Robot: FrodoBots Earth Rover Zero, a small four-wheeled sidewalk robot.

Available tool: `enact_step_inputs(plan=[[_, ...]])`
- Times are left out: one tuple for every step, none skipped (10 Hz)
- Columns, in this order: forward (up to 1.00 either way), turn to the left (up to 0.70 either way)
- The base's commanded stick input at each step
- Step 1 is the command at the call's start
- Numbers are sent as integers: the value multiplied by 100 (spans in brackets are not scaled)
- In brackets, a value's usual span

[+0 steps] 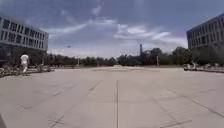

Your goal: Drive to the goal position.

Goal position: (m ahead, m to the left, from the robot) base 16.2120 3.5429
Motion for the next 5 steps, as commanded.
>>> enact_step_inputs(plan=[[54, 0], [54, 0], [54, 0], [54, 0], [54, 0]])
